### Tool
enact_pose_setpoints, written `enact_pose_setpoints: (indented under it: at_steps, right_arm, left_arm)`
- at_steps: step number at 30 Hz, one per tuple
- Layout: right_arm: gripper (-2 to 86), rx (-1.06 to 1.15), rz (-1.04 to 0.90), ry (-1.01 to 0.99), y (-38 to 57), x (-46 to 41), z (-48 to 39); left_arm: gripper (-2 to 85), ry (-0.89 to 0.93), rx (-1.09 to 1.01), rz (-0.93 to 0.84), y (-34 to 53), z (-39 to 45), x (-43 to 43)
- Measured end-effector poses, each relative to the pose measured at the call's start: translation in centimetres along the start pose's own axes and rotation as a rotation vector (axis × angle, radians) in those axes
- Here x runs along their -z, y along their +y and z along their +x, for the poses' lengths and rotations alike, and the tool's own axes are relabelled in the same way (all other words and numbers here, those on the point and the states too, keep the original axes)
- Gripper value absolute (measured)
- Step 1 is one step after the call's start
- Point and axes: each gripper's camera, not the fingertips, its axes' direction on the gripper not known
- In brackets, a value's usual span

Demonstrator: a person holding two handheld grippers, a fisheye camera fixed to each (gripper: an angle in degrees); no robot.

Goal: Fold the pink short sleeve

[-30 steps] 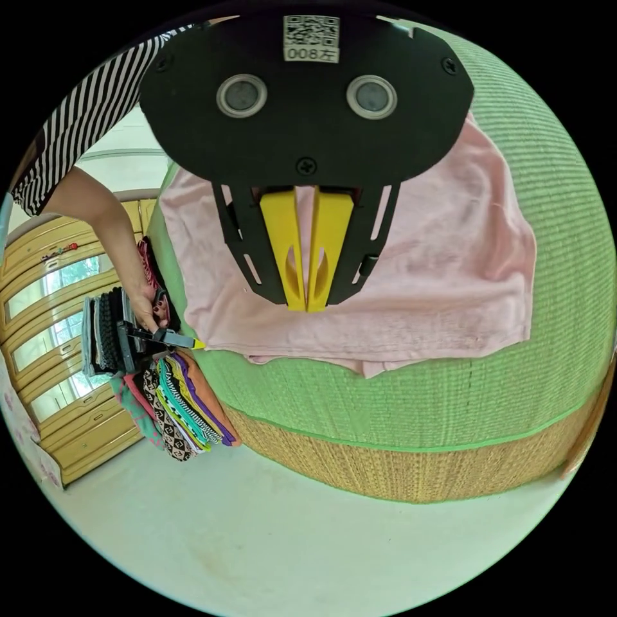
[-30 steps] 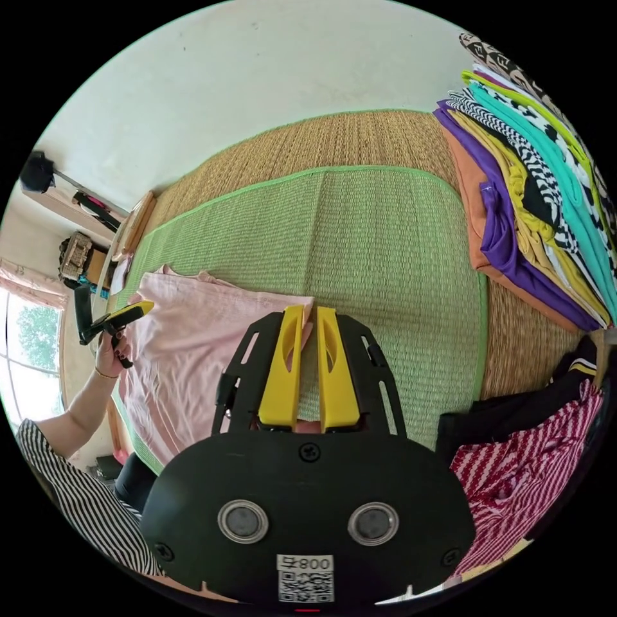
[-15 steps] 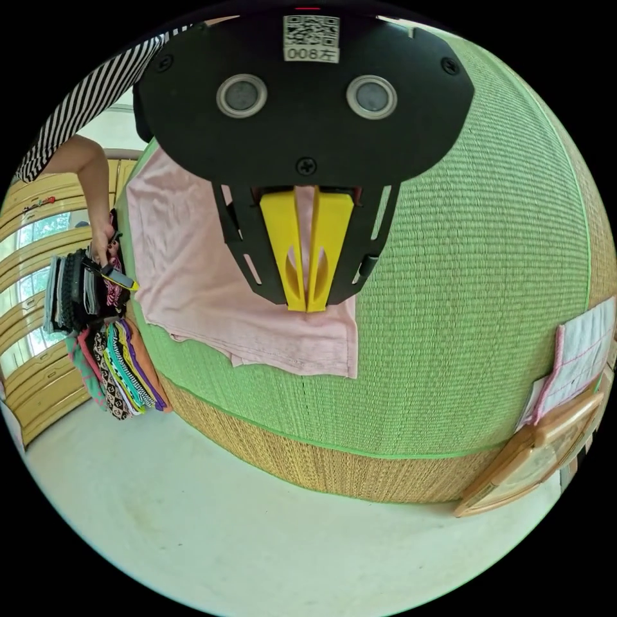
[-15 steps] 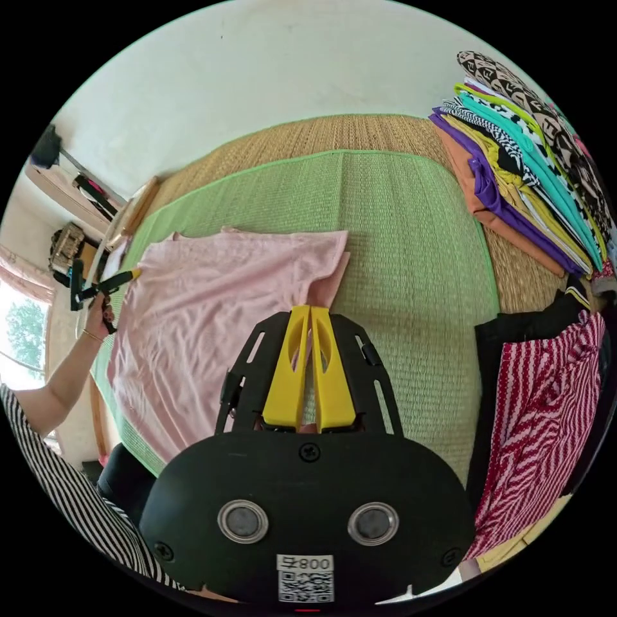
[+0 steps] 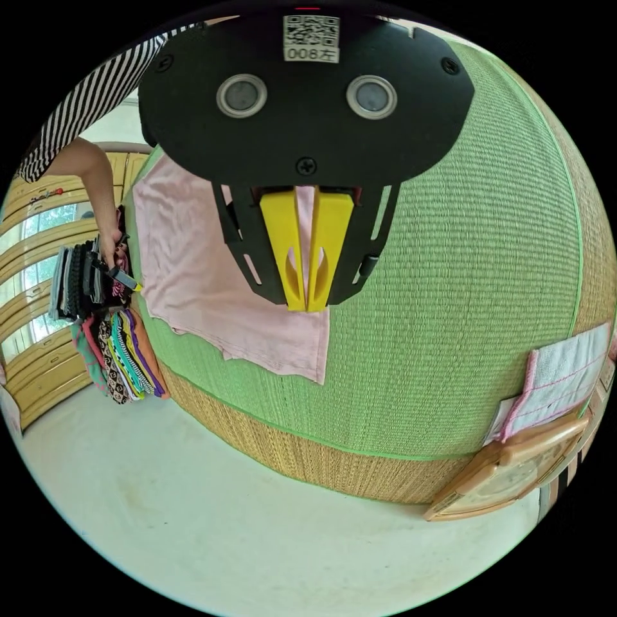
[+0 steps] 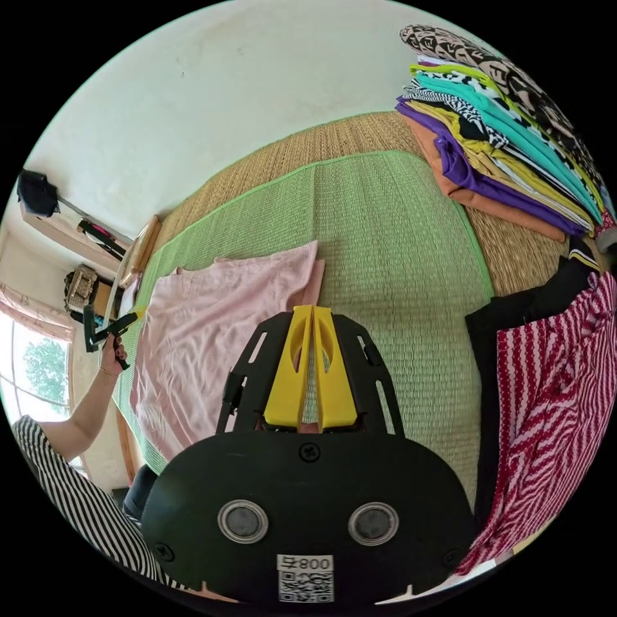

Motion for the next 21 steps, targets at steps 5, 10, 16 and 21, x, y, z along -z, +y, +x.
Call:
enact_pose_setpoints:
  at_steps: [5,10,16,21]
  right_arm:
    - [3.8,-0.029,0.003,-0.064,4.9,3.0,-0.6]
    - [7.8,-0.049,-0.113,-0.086,12.5,4.5,-1.9]
    - [8.6,-0.198,-0.164,-0.137,20.8,5.7,-0.5]
    - [8.8,-0.222,-0.144,-0.134,23.1,6.1,-0.9]
  left_arm:
    - [4.4,0.088,-0.007,-0.065,7.6,-1.6,3.0]
    - [9.5,0.159,0.076,-0.161,14.9,-4.5,4.2]
    - [4.4,0.222,0.165,-0.194,18.3,-7.2,3.0]
    - [1.8,0.218,0.141,-0.194,19.4,-8.0,3.0]
